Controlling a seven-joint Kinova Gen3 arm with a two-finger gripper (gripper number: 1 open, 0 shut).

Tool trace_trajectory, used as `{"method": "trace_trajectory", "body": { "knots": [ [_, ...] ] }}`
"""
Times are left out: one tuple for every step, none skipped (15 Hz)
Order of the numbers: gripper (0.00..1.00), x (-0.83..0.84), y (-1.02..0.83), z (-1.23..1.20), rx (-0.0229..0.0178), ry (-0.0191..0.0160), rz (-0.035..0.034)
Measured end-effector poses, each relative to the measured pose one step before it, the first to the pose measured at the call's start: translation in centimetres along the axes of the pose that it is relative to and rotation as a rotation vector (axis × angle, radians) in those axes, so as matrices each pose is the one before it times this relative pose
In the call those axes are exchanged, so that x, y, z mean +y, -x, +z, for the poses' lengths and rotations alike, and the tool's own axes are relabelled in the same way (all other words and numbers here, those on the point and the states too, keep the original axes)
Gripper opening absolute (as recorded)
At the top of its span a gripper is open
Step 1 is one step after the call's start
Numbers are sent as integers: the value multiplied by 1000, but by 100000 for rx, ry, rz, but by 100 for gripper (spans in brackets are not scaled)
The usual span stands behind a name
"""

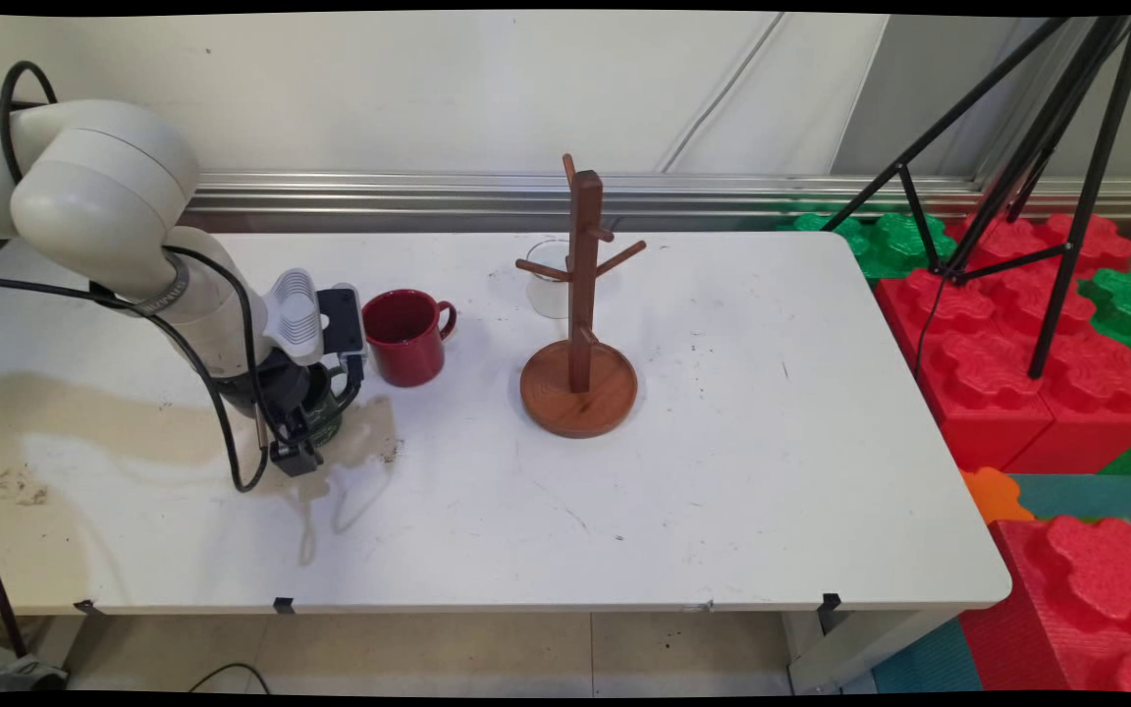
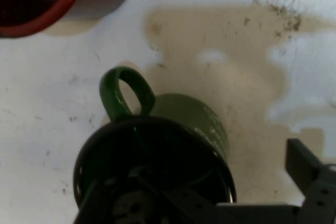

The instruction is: Place the picked object on the table

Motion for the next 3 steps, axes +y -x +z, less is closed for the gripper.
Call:
{"method": "trace_trajectory", "body": {
  "knots": [
    [100, -21, -79, -93, 304, -322, 712],
    [100, 2, -29, -90, 194, -250, 384],
    [100, 24, -27, -174, 274, -358, 423]
  ]
}}
